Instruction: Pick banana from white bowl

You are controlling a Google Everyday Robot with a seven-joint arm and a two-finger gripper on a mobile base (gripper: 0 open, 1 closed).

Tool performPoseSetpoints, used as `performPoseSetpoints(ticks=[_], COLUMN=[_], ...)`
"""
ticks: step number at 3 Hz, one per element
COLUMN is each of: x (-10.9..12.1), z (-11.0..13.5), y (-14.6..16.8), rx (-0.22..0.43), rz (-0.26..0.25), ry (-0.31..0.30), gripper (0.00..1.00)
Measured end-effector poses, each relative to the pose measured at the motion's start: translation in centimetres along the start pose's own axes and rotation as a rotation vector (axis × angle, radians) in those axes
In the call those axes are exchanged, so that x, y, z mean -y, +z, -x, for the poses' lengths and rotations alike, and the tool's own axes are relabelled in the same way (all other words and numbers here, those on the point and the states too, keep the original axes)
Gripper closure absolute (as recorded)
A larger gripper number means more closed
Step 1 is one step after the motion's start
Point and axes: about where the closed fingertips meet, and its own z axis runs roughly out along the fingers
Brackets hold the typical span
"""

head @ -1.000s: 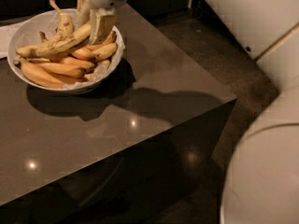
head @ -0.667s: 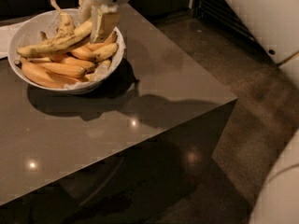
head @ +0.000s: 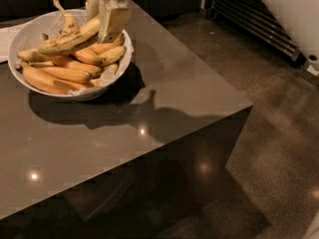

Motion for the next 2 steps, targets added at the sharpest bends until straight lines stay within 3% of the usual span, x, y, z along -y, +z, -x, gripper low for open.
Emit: performPoseSetpoints(ticks=[1,2], x=[-1.1,-3.5], z=[-0.1,-0.2], y=[-1.3,-4.0], rx=[0.002,-0.01], rz=[-0.059,-0.16], ry=[0.031,0.095], gripper=[1.0,1.0])
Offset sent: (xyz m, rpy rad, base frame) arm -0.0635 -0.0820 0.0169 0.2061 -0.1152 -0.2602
